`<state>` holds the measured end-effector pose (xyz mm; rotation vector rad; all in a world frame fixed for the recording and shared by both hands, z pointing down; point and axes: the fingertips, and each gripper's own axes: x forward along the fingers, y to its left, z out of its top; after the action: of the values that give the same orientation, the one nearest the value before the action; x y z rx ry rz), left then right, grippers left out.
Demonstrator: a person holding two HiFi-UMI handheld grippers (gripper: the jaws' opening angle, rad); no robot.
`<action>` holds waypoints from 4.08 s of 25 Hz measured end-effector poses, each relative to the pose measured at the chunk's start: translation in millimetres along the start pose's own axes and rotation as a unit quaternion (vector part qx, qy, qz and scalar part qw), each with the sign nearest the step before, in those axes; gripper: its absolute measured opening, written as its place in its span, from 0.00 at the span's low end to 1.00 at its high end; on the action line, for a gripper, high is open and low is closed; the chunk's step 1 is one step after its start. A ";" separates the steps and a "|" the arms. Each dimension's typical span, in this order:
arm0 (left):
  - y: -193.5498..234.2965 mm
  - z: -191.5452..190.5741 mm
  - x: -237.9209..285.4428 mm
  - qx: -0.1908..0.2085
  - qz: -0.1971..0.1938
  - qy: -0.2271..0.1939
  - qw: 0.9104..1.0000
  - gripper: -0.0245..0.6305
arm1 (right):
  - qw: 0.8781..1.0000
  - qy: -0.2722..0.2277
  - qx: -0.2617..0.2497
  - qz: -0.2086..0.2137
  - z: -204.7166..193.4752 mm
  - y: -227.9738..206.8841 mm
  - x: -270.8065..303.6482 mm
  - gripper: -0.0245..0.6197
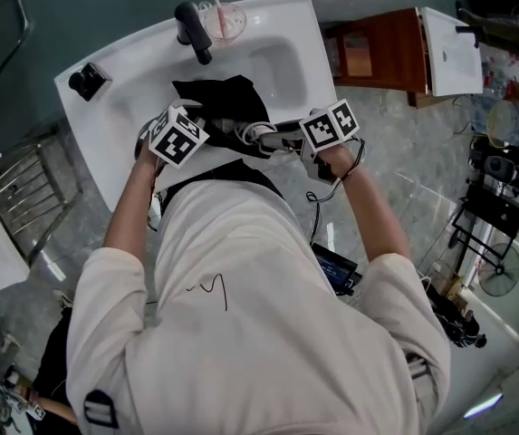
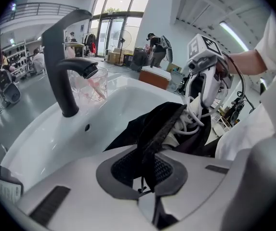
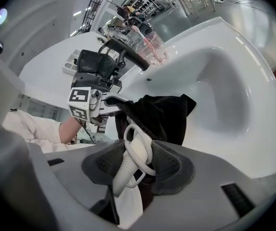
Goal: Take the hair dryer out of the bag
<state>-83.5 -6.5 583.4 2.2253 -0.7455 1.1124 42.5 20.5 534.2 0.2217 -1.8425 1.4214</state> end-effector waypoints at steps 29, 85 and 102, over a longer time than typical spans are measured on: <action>10.9 -5.6 2.0 -0.014 0.009 -0.002 1.000 0.09 | 0.990 -0.089 0.036 0.099 -13.1 2.2 -13.2 0.31; 12.2 -63.7 30.0 -0.130 -0.056 -0.013 0.990 0.06 | 0.964 0.019 -0.207 -0.166 -7.2 -17.9 59.7 0.45; 18.5 -39.6 18.0 -0.007 -0.029 -0.033 0.999 0.07 | 1.000 0.003 0.013 0.013 0.8 -0.2 19.5 0.31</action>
<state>-108.0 3.0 622.7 2.2665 -0.7091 1.0087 29.0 25.8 547.3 0.2072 -1.8291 1.4641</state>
